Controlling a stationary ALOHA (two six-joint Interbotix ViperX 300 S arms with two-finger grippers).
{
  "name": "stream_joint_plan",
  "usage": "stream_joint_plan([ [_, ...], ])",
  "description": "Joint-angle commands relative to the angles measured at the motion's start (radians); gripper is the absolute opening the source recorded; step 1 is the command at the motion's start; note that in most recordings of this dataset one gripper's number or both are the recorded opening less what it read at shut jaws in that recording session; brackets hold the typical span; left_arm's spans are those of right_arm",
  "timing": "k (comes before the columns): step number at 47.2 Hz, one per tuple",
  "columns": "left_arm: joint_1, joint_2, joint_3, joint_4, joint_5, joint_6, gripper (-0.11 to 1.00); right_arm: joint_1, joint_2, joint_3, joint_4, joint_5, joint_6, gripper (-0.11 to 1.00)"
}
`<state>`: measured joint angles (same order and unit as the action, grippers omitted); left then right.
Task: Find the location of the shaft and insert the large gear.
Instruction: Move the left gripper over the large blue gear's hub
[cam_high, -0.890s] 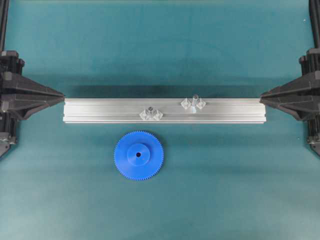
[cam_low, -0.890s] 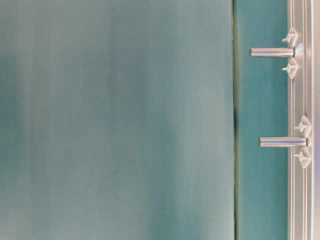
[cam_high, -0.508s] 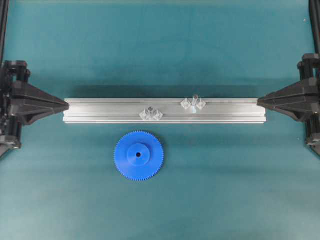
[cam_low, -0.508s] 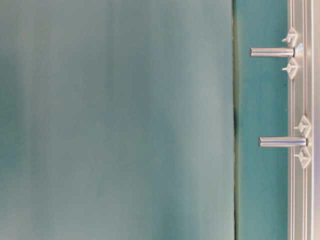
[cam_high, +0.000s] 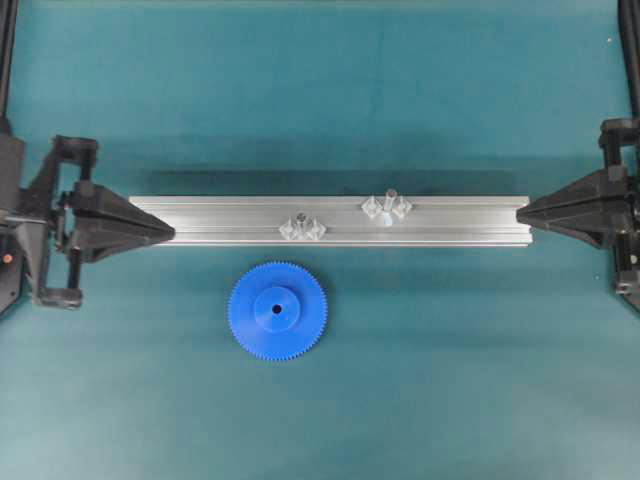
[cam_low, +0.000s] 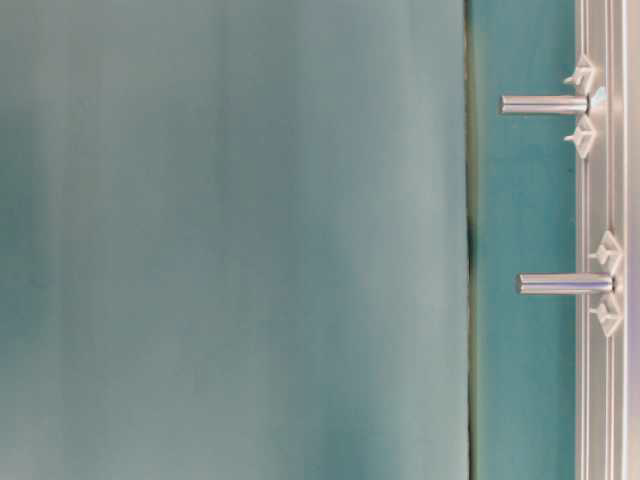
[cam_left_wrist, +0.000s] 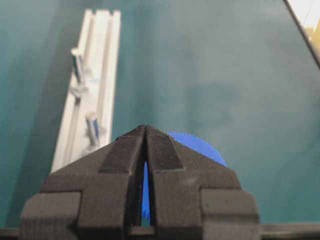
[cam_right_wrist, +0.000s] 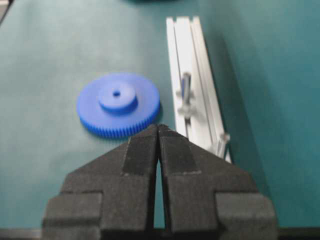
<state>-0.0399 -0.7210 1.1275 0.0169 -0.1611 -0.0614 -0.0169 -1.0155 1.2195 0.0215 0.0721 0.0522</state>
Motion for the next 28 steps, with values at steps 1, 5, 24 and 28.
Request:
stream_joint_plan([
  [1, -0.009, 0.035, -0.026, 0.003, 0.008, 0.002, 0.01, -0.003, 0.005, -0.008, 0.003, 0.028, 0.009, 0.01],
  [5, -0.015, 0.071, -0.032, 0.005, 0.037, 0.002, 0.01, -0.003, 0.005, -0.002, 0.003, 0.049, 0.009, 0.01],
  [24, -0.055, 0.224, -0.1, 0.003, 0.103, -0.002, 0.01, -0.014, 0.006, 0.023, 0.003, 0.078, 0.009, 0.01],
  [28, -0.066, 0.261, -0.126, 0.003, 0.15, -0.002, 0.01, -0.017, 0.005, 0.026, 0.003, 0.087, 0.009, 0.01],
])
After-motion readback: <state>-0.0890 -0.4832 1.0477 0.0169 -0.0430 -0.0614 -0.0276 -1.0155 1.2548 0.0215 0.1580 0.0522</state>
